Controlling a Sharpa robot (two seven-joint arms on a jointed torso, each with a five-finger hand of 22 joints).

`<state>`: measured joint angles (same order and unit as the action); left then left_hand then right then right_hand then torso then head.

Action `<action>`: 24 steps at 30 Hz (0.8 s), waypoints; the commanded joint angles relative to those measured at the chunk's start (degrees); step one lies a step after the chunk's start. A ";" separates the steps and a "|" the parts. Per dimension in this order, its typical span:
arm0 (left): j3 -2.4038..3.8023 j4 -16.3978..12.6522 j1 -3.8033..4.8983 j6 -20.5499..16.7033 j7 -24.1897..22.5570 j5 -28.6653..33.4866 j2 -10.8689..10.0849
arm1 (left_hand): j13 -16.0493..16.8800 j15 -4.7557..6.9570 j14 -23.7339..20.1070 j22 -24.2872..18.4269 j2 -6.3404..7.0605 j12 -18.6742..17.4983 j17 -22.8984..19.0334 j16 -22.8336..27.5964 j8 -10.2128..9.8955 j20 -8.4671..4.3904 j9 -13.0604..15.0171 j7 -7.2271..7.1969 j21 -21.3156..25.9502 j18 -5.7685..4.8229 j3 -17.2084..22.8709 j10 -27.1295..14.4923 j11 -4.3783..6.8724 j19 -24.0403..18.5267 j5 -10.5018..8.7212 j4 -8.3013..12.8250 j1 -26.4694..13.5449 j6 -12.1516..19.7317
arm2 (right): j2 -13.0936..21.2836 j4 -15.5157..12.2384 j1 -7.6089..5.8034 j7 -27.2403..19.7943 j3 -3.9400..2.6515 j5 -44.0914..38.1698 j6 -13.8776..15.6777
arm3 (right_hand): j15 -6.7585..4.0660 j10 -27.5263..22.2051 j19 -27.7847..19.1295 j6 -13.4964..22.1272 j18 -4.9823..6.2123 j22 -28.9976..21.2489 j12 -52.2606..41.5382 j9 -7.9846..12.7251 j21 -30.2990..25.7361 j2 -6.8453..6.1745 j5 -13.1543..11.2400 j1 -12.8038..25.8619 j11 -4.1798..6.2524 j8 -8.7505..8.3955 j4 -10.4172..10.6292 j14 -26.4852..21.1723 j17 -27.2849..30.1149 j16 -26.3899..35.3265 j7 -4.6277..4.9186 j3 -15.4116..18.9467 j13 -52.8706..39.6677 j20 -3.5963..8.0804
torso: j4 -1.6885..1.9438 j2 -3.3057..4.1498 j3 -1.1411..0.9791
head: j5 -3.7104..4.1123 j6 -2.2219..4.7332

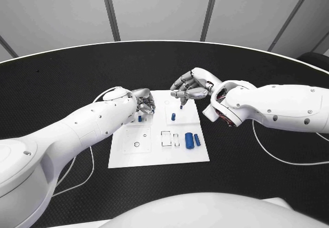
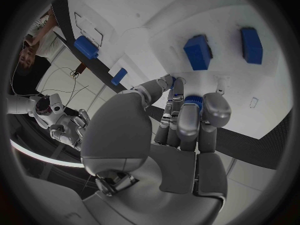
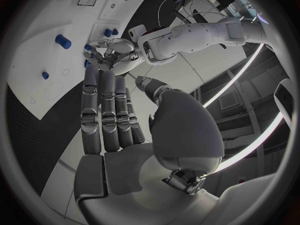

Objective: Assemble the parts on the task board

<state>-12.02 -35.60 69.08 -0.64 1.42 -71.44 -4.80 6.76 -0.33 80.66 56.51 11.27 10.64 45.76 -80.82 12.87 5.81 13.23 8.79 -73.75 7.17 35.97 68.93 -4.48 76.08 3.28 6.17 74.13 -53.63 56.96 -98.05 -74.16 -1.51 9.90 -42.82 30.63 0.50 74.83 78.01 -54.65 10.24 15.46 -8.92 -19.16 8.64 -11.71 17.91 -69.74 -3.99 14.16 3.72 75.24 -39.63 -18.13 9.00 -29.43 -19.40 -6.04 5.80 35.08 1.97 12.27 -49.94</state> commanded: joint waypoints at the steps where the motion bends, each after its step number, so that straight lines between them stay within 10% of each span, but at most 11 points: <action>1: -0.01 0.19 -0.07 0.13 0.11 -0.01 0.11 | -0.04 0.21 -0.03 -0.05 0.15 -0.28 0.03 0.22 -0.16 -0.01 0.03 0.05 -0.07 -0.69 -0.18 0.04 -0.14 0.14 -0.16 -0.02 -0.33 -0.13 | 0.00 -0.02 0.00 0.00 0.00 0.00 -0.01 | -0.11 -0.28 0.15 0.08 0.14 -0.10 -0.29 -0.06 0.27 0.12 0.25 -0.56 -0.09 0.24 -0.05 0.02 -0.05 0.26 -0.15 -0.34 -0.05 -0.02 | -0.10 0.03 -0.01 | 0.10 -0.05; 24: -0.02 0.44 -0.37 -1.15 -1.08 -0.71 0.39 | 0.73 0.66 -0.30 0.81 -2.43 -0.16 -2.84 0.70 1.20 -0.20 0.90 -0.61 -0.57 -0.83 0.31 1.29 0.47 0.57 -0.21 -0.47 -0.01 -3.63 | -0.08 0.03 0.00 0.03 0.00 0.00 -0.08 | -0.11 -0.28 0.15 0.08 0.14 -0.10 -0.29 -0.06 0.27 0.12 0.25 -0.56 -0.09 0.24 -0.05 0.02 -0.05 0.26 -0.15 -0.34 -0.05 -0.02 | 0.08 -0.12 -0.01 | 0.23 -0.06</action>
<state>-12.04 -35.14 68.71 -1.66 0.46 -72.17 -4.40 7.50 -0.12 80.45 57.28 9.55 10.39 42.96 -80.28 13.82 5.62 14.08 8.50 -74.03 7.17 36.16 69.85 -3.98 76.26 3.28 5.98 74.16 -57.27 56.88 -98.03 -74.16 -1.49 9.90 -42.82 30.56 0.50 74.83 78.01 -54.65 10.24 15.46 -8.92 -19.15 8.64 -11.71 17.91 -69.74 -4.00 14.16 3.72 75.24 -39.61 -18.16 9.00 -29.43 -19.38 -6.04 5.85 35.01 1.95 12.54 -50.00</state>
